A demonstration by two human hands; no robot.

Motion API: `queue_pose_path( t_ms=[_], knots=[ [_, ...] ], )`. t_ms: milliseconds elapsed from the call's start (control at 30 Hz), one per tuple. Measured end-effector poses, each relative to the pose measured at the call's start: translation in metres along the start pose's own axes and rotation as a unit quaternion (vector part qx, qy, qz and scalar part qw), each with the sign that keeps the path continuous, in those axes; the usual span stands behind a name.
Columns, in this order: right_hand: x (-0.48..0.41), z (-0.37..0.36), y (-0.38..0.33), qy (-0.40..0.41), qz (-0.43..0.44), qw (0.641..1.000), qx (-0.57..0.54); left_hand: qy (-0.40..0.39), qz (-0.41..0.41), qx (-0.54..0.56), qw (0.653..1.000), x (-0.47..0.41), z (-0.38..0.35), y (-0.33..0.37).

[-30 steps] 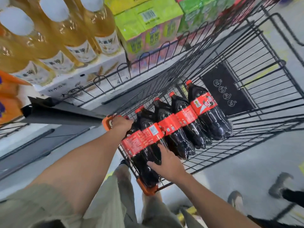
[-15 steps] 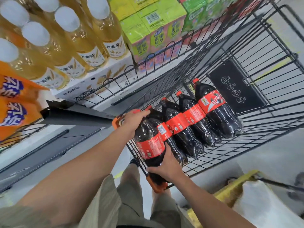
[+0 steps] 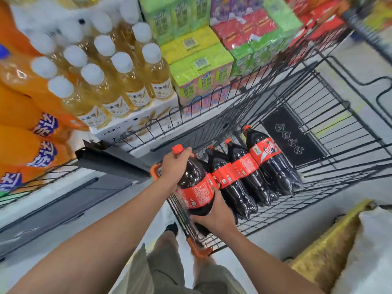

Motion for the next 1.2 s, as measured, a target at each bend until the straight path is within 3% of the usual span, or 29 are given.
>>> queue_pose_path(
  t_ms=[167, 400, 633, 933, 1200],
  knots=[
    [0.010, 0.060, -0.062, 0.043, 0.116, 0.992, -0.018, 0.015, -0.075, 0.050, 0.996, 0.039, 0.016, 0.073],
    [0.032, 0.151, -0.159, 0.096, 0.266, 0.958, 0.044, 0.032, -0.193, 0.139, 0.971, 0.110, 0.045, 0.183],
    [0.054, 0.195, -0.235, 0.107, 0.374, 0.917, 0.085, 0.061, -0.261, 0.212, 0.940, 0.161, 0.089, 0.231],
    [0.082, 0.142, -0.304, 0.063, 0.453, 0.880, 0.131, 0.134, -0.271, 0.278, 0.912, 0.199, 0.182, 0.208],
    [0.127, 0.009, -0.372, -0.035, 0.497, 0.854, 0.151, 0.223, -0.249, 0.350, 0.875, 0.238, 0.324, 0.117]
  ],
)
Point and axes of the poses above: each hand's wrist, its own x-axis away from the middle knuckle, its own z-axis out of the back of the hand, y = z × x, the point moved 8 cm from there along -x, towards the middle knuckle, and after that the axes turned 5 degrees about -x, right-handed, at the moved point
